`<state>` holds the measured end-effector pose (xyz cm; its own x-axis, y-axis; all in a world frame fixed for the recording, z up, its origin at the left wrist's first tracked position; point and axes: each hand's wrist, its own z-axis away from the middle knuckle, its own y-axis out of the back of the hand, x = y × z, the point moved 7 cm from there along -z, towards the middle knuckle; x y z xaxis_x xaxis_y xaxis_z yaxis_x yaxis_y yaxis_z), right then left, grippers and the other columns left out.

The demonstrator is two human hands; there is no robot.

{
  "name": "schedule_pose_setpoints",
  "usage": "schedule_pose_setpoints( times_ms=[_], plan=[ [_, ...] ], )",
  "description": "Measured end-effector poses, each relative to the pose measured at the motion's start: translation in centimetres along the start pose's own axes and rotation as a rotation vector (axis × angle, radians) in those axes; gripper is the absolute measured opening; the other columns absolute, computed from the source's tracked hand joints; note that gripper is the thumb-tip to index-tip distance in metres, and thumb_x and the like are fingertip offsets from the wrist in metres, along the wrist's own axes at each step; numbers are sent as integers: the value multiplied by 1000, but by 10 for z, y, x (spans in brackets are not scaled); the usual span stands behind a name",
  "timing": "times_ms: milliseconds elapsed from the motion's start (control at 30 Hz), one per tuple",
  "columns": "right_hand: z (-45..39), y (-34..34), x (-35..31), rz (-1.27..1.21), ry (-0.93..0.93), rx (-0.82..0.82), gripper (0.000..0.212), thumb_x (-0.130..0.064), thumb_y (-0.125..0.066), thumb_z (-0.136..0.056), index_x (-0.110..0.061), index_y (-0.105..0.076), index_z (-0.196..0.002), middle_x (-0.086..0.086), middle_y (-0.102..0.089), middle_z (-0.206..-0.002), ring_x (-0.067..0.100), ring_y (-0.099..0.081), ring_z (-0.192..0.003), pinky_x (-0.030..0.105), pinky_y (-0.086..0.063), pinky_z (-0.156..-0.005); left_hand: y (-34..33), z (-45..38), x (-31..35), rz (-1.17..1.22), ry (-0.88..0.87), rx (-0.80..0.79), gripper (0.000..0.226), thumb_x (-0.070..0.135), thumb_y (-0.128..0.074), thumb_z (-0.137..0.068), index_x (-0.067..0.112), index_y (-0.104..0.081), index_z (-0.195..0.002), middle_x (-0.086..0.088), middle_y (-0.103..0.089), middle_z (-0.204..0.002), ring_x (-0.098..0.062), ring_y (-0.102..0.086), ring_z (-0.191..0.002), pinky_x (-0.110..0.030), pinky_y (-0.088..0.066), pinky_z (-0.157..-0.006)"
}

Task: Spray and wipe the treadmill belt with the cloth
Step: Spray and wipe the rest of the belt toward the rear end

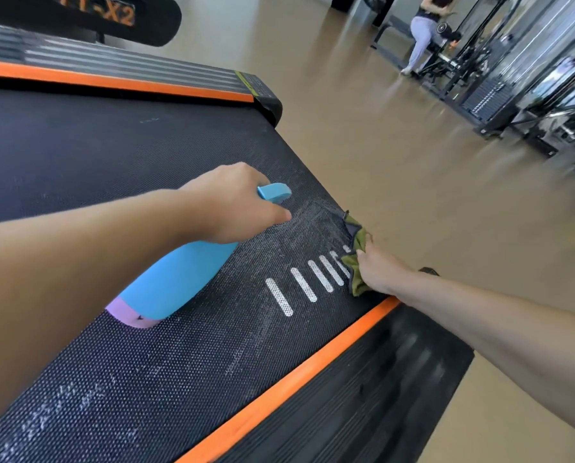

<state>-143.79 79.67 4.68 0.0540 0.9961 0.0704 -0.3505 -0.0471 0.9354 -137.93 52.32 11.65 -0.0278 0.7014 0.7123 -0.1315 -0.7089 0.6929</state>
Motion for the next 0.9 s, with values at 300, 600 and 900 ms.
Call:
schedule_pose_setpoints(
  times_ms=[300,600,900],
  plan=[
    [145,-52,-122,121,1067,-242,51,-34,-23,-107,-39,0,-153,-23,15,-158,-1,29,-140,21,15,-115,-7,-7,0,-35,21,-27,40,55,-68,-90,15,-65,-91,-3,-62,-77,-23,-57,-70,-32,-43,-65],
    [36,-28,-141,-4,667,7,53,-32,-22,-107,-27,-3,-156,-7,10,-162,21,14,-149,46,0,-121,25,13,-12,78,45,167,18,31,-64,-91,13,-64,-90,-2,-61,-79,-26,-54,-73,-31,-43,-64],
    [169,-66,-211,123,1343,-27,53,-37,-29,-106,-34,-10,-155,-18,3,-161,8,17,-147,31,11,-119,84,82,-77,274,165,320,28,34,-61,-67,29,-73,-91,-6,-76,-98,-25,-67,-79,-46,-59,-89]
  ],
)
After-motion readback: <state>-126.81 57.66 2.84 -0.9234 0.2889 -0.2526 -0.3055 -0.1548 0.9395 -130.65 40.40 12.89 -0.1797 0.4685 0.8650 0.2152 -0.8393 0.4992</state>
